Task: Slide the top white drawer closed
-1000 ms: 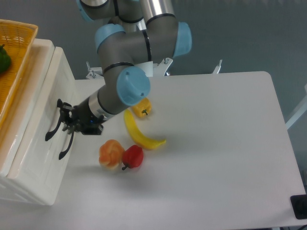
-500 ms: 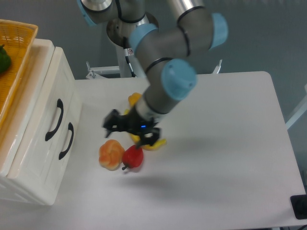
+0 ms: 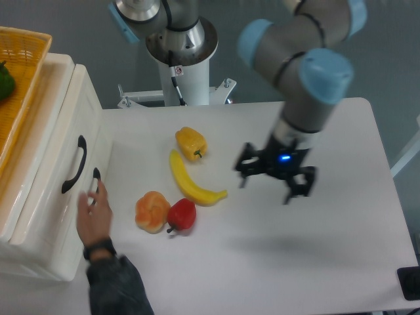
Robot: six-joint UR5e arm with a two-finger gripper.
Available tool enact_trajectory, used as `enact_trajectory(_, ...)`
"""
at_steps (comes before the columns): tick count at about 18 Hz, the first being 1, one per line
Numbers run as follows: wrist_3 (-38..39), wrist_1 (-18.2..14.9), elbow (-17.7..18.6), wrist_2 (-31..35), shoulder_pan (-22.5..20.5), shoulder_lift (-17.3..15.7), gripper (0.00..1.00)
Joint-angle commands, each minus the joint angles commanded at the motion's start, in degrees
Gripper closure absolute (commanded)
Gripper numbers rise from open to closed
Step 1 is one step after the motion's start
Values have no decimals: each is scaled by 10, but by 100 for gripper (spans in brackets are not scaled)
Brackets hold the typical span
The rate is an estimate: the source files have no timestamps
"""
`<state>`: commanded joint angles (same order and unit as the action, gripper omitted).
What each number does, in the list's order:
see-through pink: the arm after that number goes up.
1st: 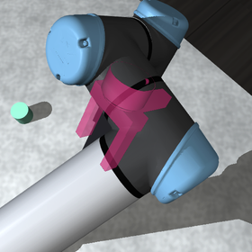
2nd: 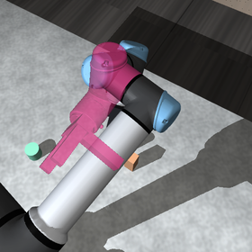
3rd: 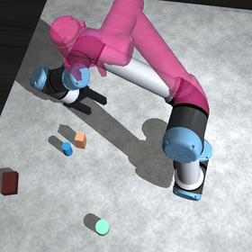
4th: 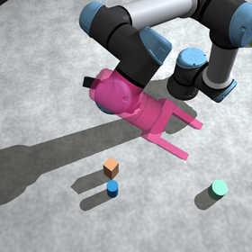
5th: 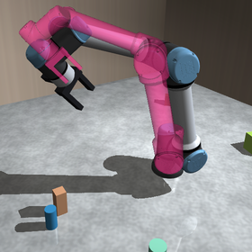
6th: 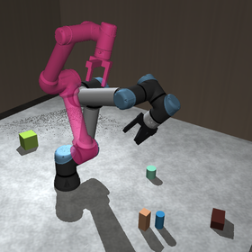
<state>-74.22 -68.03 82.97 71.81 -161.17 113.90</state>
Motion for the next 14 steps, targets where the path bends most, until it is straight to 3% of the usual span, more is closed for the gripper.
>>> enact_trajectory(5,-222,39,-5,2,-59,37,0)
enact_trajectory(8,-243,42,-15,62,-64,48,0)
enact_trajectory(14,-240,56,-59,158,-35,85,0)
